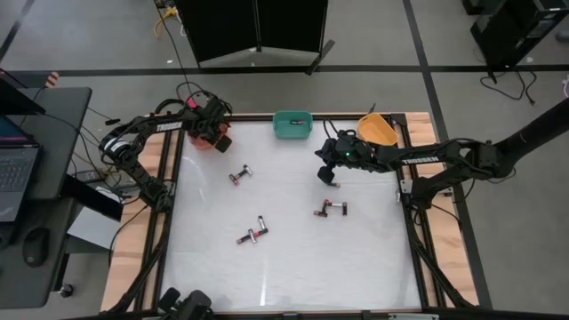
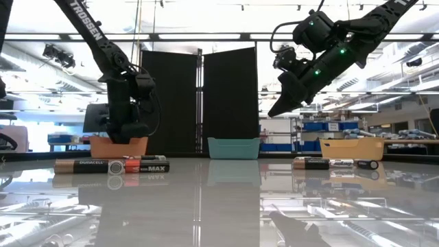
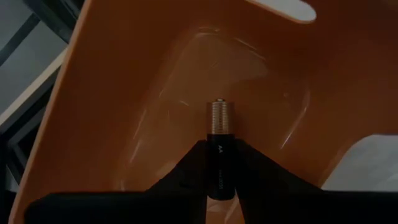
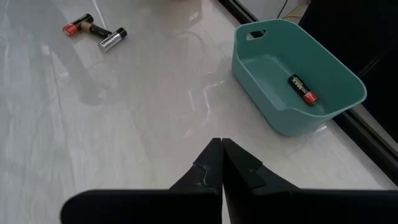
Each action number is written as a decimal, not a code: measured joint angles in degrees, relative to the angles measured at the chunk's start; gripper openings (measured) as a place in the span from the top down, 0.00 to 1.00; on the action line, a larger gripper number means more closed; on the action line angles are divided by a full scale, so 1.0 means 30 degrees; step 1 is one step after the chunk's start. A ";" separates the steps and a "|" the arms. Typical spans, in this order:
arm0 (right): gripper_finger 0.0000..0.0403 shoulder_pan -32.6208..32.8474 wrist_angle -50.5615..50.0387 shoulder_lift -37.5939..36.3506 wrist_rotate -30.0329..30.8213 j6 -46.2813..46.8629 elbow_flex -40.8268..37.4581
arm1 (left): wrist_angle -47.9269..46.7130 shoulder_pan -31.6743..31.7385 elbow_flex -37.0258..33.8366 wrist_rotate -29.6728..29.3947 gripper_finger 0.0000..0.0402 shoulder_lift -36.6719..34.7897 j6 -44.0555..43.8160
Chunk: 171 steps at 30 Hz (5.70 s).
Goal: Sort batteries
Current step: Put the brown battery into the orange bin, then put the silver battery into the yellow bin
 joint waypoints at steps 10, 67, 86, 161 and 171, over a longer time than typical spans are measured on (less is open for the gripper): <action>0.98 0.0006 0.0017 0.0000 0.0000 0.0000 0.0000 | 0.0075 -0.0001 0.0000 -0.0874 0.72 0.0000 0.0465; 0.77 0.8729 -1.3919 0.0000 -0.1217 0.6368 0.3601 | 1.3052 -1.1316 -1.0083 0.4888 0.91 -1.0681 0.1203; 0.50 0.8459 -1.4116 0.3954 -0.1217 0.6579 0.3789 | 1.3905 -1.1309 -1.0076 0.4860 0.91 -1.0666 0.1397; 0.85 -1.0185 -1.5892 -0.0627 0.2010 -0.0296 0.4361 | 1.3649 -1.1309 -1.0076 0.4838 0.91 -1.0660 0.1528; 0.85 -1.2448 -1.4597 -0.0627 0.1100 -0.1241 0.3625 | 1.3806 -1.1309 -1.0076 0.4838 0.91 -1.0659 0.1535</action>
